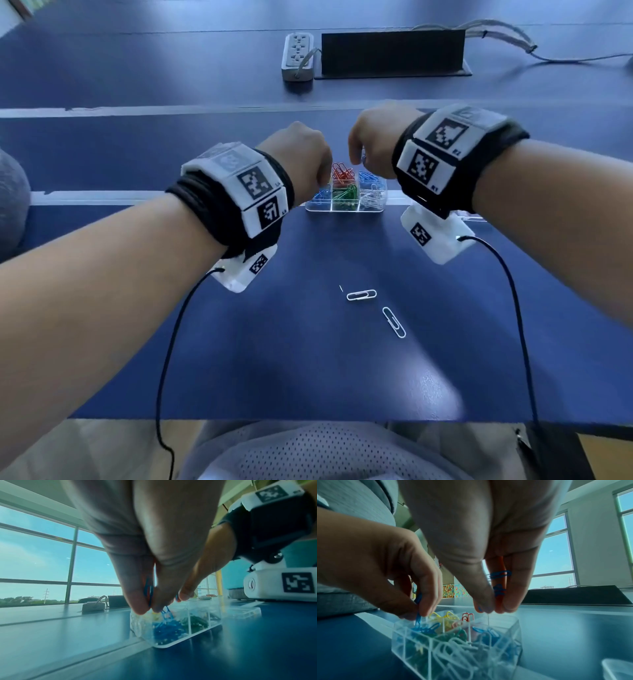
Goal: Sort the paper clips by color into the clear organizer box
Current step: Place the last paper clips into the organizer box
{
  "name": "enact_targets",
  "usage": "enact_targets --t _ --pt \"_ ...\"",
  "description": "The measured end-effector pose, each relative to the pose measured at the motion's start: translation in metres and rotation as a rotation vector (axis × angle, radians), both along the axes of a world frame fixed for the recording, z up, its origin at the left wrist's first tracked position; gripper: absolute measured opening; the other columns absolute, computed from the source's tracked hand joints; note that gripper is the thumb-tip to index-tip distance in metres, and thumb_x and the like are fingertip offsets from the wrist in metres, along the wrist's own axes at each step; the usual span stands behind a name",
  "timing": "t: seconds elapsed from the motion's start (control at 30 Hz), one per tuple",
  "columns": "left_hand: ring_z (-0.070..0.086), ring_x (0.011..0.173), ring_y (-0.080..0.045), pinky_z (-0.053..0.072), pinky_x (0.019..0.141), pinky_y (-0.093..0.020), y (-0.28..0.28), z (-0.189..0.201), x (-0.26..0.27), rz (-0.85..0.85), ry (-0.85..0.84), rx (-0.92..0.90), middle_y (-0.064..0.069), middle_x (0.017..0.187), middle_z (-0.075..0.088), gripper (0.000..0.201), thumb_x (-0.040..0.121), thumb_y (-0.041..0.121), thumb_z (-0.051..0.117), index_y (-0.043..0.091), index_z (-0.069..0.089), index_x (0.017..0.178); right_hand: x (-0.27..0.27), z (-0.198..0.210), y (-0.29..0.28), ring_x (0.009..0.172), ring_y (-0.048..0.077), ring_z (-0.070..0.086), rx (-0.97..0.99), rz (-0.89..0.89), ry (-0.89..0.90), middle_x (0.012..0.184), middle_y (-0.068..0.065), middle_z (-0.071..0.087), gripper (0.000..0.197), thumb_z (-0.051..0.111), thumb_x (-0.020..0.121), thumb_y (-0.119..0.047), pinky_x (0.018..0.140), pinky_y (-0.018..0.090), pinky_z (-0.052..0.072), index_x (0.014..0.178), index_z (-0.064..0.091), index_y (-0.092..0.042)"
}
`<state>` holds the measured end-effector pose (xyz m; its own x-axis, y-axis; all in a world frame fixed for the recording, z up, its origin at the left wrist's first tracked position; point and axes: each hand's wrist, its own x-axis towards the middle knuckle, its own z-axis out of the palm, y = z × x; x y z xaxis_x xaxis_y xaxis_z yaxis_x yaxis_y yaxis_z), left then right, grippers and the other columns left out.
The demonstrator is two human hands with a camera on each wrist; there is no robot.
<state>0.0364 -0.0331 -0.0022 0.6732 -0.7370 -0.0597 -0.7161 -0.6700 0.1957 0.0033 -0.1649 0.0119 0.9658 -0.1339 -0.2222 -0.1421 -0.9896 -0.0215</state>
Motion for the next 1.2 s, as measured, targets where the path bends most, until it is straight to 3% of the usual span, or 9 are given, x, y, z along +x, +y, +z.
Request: enact_targets --t 0.17,0.27,0.37,0.53,0.63,0.83,0.93,1.07,1.2 --pt "0.064 0.092 -0.027 0.051 0.086 -0.035 0.0 -0.002 0.001 -0.045 -0.006 0.011 -0.007 0.099 0.069 0.032 0.078 0.004 0.055 0.018 0.072 0.1 0.002 -0.002 0.0 0.107 0.033 0.062 0.101 -0.01 0.021 0.11 0.016 0.069 0.031 0.06 0.08 0.0 0.083 0.038 0.052 0.11 0.067 -0.005" --pt "0.063 0.093 -0.023 0.051 0.088 -0.034 0.002 -0.001 -0.003 -0.057 0.027 -0.028 -0.006 0.097 0.069 0.036 0.078 0.002 0.054 0.019 0.071 0.104 0.002 -0.001 -0.004 0.094 0.026 0.063 0.134 -0.037 0.004 0.098 0.005 0.068 0.032 0.06 0.079 0.0 0.071 0.029 0.046 0.106 0.068 -0.015" --pt "0.063 0.093 -0.021 0.051 0.089 -0.036 0.002 0.0 -0.003 -0.056 0.057 -0.067 -0.006 0.098 0.069 0.035 0.077 0.002 0.057 0.02 0.071 0.103 0.002 0.0 -0.007 0.092 0.024 0.065 0.152 -0.066 -0.037 0.096 0.002 0.067 0.027 0.06 0.079 -0.003 0.074 0.029 0.051 0.094 0.069 -0.023" --pt "0.064 0.088 -0.021 0.049 0.081 -0.028 0.003 -0.004 -0.003 -0.026 0.066 -0.114 -0.007 0.094 0.07 0.025 0.078 0.006 0.061 0.016 0.073 0.098 -0.002 -0.002 -0.008 0.084 0.023 0.059 0.145 -0.048 -0.034 0.09 0.005 0.065 0.025 0.056 0.084 -0.004 0.063 0.025 0.044 0.099 0.073 -0.015" --pt "0.064 0.085 -0.019 0.043 0.077 -0.021 0.007 -0.006 -0.004 0.001 0.03 -0.114 -0.004 0.09 0.074 0.022 0.079 0.01 0.062 0.019 0.077 0.092 -0.006 -0.005 -0.005 0.099 0.028 0.062 0.143 -0.036 -0.049 0.106 0.008 0.069 0.025 0.056 0.086 -0.009 0.078 0.029 0.048 0.105 0.072 -0.012" --pt "0.065 0.089 -0.031 0.054 0.083 -0.041 0.014 -0.011 -0.007 0.02 0.013 -0.034 -0.005 0.096 0.074 0.02 0.08 0.018 0.065 0.029 0.076 0.093 -0.02 -0.004 -0.002 0.096 0.027 0.063 0.19 -0.033 -0.07 0.101 0.005 0.07 0.03 0.052 0.083 -0.007 0.088 0.033 0.053 0.102 0.071 -0.021" --pt "0.063 0.097 -0.032 0.052 0.087 -0.041 0.019 -0.016 -0.011 0.016 -0.001 -0.042 -0.006 0.103 0.072 0.024 0.083 0.027 0.063 0.035 0.072 0.104 -0.045 -0.002 0.009 0.096 0.026 0.063 0.21 0.039 -0.123 0.1 0.004 0.07 0.028 0.054 0.08 -0.01 0.087 0.033 0.053 0.094 0.072 -0.026" --pt "0.061 0.109 -0.025 0.047 0.097 -0.036 0.028 -0.016 -0.012 -0.001 0.038 -0.098 -0.001 0.114 0.07 0.038 0.087 0.021 0.059 0.03 0.06 0.123 -0.088 -0.006 0.031 0.087 0.025 0.065 0.164 0.222 0.052 0.088 0.001 0.073 0.02 0.058 0.079 -0.016 0.082 0.031 0.054 0.09 0.074 -0.021" --pt "0.056 0.111 -0.027 0.043 0.098 -0.035 0.03 -0.017 -0.012 -0.05 0.0 -0.041 -0.008 0.117 0.065 0.027 0.088 0.02 0.057 0.02 0.068 0.113 -0.103 -0.017 0.042 0.082 0.02 0.057 0.149 0.308 0.143 0.081 -0.005 0.063 0.019 0.063 0.083 -0.028 0.072 0.024 0.045 0.097 0.072 -0.019"
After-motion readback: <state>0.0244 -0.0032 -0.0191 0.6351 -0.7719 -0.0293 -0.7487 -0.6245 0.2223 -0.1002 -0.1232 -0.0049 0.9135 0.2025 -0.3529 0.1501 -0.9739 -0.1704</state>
